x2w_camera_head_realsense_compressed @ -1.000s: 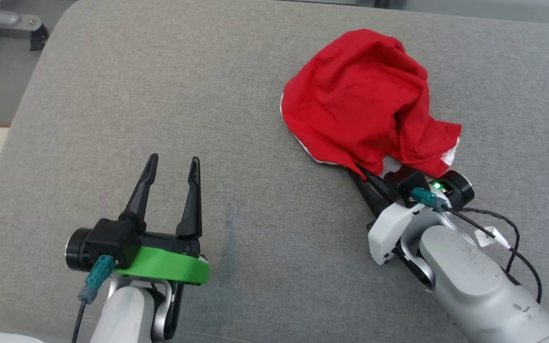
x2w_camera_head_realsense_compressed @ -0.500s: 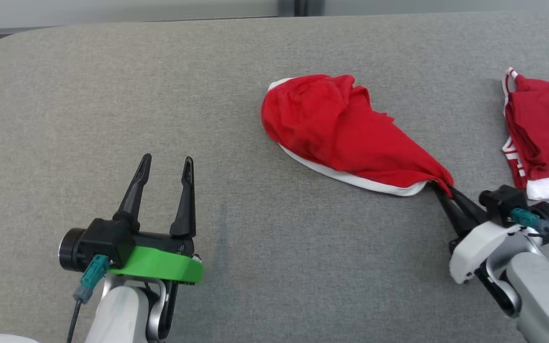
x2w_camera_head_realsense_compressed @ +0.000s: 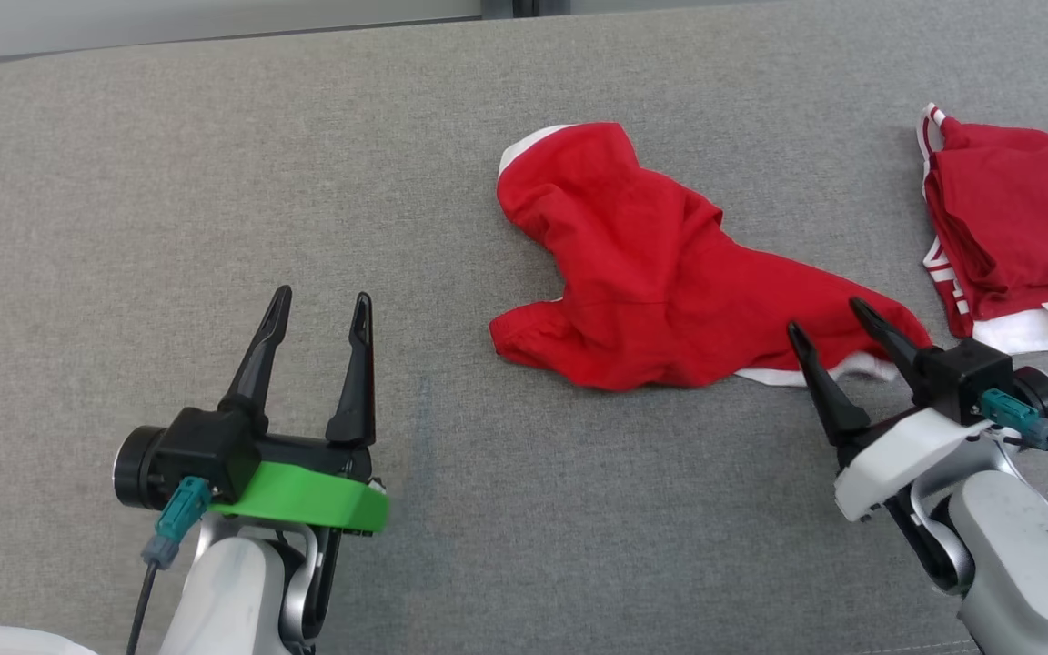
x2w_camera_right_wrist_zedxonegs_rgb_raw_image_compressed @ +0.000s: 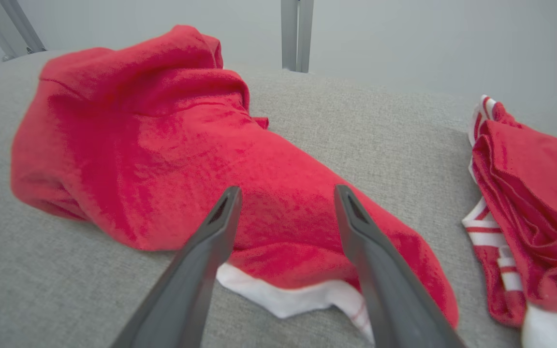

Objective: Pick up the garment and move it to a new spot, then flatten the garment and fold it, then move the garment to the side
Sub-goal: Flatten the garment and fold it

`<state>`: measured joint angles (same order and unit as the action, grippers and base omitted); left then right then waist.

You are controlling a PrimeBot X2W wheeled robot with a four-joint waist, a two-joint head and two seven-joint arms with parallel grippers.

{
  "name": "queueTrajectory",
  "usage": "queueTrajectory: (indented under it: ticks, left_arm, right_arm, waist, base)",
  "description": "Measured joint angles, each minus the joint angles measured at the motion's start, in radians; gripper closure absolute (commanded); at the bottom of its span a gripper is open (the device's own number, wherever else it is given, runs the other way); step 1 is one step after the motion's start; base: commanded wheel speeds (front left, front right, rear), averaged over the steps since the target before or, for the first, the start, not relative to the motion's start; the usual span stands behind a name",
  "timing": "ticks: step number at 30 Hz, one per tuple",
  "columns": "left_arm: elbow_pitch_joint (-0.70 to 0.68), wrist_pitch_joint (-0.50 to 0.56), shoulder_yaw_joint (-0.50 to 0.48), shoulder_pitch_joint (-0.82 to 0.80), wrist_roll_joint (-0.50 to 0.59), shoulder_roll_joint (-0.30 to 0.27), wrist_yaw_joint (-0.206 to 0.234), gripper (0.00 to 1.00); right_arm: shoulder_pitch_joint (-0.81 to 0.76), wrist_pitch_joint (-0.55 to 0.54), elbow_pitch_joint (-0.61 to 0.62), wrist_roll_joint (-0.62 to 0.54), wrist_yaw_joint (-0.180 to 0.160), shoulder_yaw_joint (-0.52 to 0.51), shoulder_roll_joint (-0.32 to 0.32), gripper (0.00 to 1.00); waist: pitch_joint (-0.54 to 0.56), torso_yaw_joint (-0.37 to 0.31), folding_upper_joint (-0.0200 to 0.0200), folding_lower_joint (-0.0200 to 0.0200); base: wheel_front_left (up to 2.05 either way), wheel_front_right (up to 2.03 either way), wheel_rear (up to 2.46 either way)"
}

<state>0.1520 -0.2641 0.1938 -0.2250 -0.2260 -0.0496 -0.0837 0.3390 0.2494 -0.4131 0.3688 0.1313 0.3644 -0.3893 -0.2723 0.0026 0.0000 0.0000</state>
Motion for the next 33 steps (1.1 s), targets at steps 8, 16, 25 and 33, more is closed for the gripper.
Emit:
queueTrajectory:
  ticks: [8,16,25,33]
  left_arm:
    - [-0.034,0.0,-0.004,0.0,0.0,0.0,-0.004,0.0]
    - [-0.05,0.0,0.002,0.005,-0.003,0.0,-0.004,0.0]
    - [-0.055,0.0,0.026,0.028,-0.007,0.0,-0.004,0.0]
    - [-0.047,0.0,0.046,0.025,-0.02,0.0,0.005,0.0]
  right_arm:
    - [-0.016,0.012,0.286,-0.006,0.0,0.015,0.051,0.0]
    - [-0.095,0.013,0.351,-0.095,0.0,-0.047,0.167,0.0]
    - [-0.11,0.013,0.278,-0.193,-0.001,-0.087,0.263,0.0]
    - [-0.04,-0.025,0.125,-0.175,-0.001,-0.136,0.291,0.0]
  waist:
    - [0.021,0.007,0.0,0.0]
    - [0.041,0.025,0.0,0.0]
    - [0.049,0.053,0.0,0.0]
    - [0.025,0.084,0.0,0.0]
  base:
    - [0.0,0.0,0.0]
    - [0.0,0.0,0.0]
    - [0.0,0.0,0.0]
    - [0.0,0.0,0.0]
